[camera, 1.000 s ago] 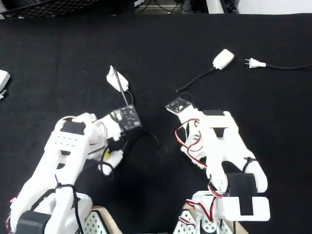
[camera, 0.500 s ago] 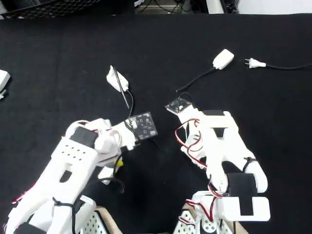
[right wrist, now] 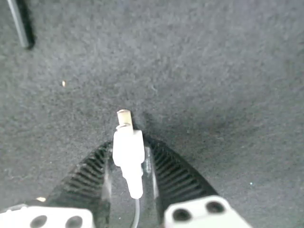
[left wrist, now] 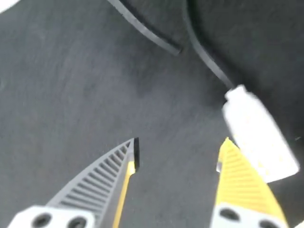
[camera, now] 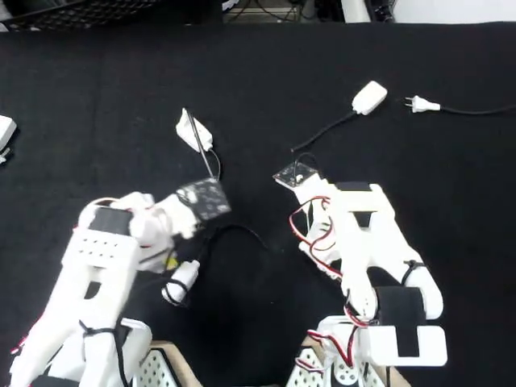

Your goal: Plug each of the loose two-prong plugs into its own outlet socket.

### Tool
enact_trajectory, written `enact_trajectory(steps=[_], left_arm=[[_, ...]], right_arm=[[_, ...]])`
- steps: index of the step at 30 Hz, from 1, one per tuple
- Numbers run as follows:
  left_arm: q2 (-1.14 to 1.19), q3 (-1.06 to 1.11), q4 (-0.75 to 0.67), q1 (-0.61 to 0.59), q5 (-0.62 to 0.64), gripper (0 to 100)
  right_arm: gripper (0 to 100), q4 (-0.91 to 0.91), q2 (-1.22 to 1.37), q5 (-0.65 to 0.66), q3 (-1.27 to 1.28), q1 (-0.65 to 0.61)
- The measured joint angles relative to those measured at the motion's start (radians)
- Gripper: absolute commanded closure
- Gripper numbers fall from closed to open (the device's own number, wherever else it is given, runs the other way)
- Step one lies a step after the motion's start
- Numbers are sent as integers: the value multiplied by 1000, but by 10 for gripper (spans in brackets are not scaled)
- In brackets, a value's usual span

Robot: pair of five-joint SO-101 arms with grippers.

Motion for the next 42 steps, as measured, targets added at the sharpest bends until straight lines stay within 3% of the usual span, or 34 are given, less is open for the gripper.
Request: enact_trajectory(steps=[5, 14, 30, 42], left_arm=[[-3, 63, 0, -14, -28, 718], [-3, 74, 0, 77, -28, 718], [-3, 74, 0, 267, 117, 718], [-17, -9, 0, 216, 209, 718]], right_arm=[[985, 0, 0, 0, 0, 0], [985, 0, 0, 0, 0, 0], [985, 0, 0, 0, 0, 0], [983, 0, 0, 0, 0, 0]])
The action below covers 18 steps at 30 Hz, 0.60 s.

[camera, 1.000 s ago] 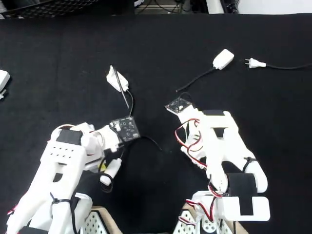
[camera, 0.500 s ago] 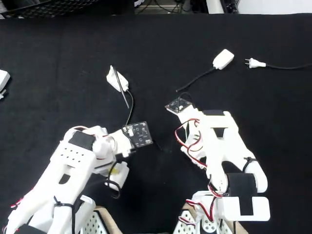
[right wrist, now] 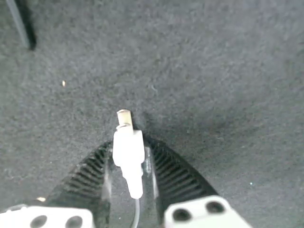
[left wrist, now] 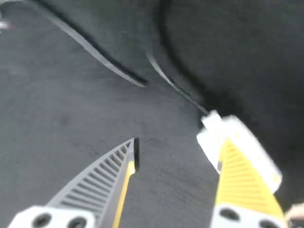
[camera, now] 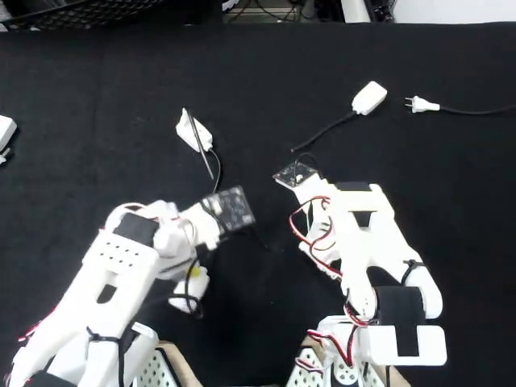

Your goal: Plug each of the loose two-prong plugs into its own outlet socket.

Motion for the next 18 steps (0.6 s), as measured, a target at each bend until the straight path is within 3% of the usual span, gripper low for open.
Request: enact_trajectory(steps=[8, 13, 18], left_arm=[[-143, -5, 0, 12, 60, 718], [-222, 54, 101, 8, 54, 718], [-278, 55, 203, -101, 11, 718]], right_arm=[[983, 0, 0, 0, 0, 0], [983, 0, 0, 0, 0, 0], [983, 0, 0, 0, 0, 0]])
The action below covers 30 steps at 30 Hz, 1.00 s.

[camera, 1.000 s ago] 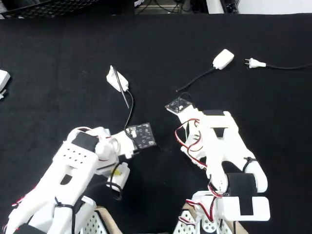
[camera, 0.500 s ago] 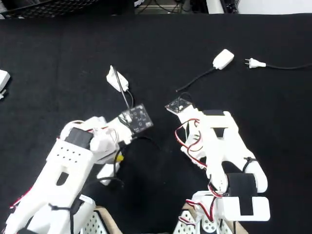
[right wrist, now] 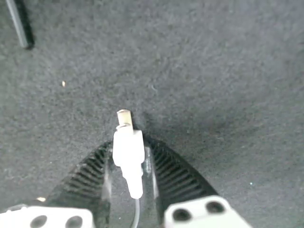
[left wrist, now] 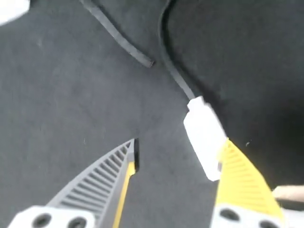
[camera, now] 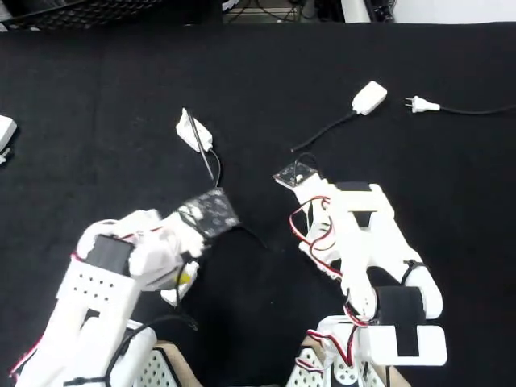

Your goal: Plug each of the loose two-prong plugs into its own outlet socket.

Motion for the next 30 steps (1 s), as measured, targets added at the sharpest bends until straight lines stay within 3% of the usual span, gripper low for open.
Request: enact_trajectory(steps=[3, 8, 19, 26, 30], left_arm=[[-5, 2, 9, -94, -2, 718], [-6, 66, 12, -112, 101, 718], [-14, 80, 18, 14, 264, 725], [-14, 161, -46, 32, 327, 886], [-15, 186, -80, 35, 328, 914]], right_arm=[[983, 0, 0, 0, 0, 0], [983, 0, 0, 0, 0, 0], [983, 0, 0, 0, 0, 0], [983, 0, 0, 0, 0, 0], [983, 0, 0, 0, 0, 0]])
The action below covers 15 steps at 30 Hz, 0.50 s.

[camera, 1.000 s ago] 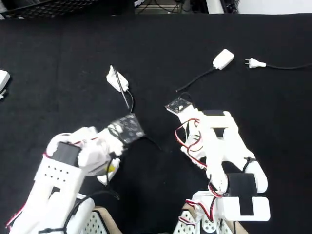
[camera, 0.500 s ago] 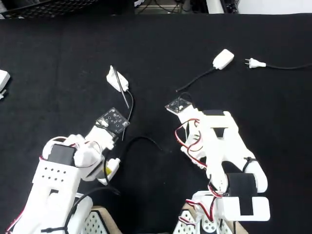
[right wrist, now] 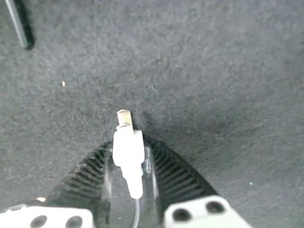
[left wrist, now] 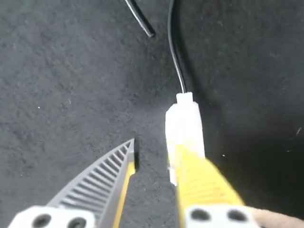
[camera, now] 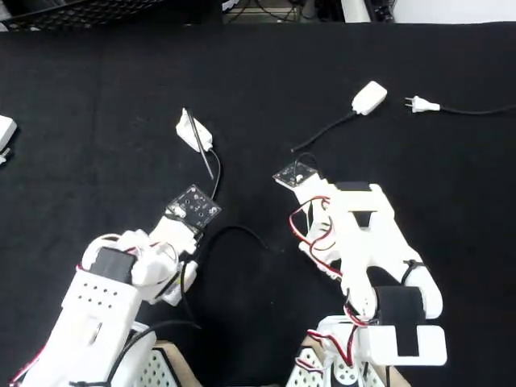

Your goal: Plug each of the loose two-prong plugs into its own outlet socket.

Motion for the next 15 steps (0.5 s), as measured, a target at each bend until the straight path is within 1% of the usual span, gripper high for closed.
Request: enact_trajectory(steps=[1, 3, 7, 9, 12, 15], left_arm=[[0, 5, -2, 2, 2, 908], [2, 6, 3, 41, 0, 882], [2, 3, 2, 140, 2, 772], [2, 5, 29, 201, 0, 734], [2, 0, 40, 258, 11, 734], [2, -5, 41, 275, 20, 734]], right_arm=[[983, 0, 0, 0, 0, 0], [983, 0, 0, 0, 0, 0], [983, 0, 0, 0, 0, 0], [983, 0, 0, 0, 0, 0], [983, 0, 0, 0, 0, 0], [983, 0, 0, 0, 0, 0]])
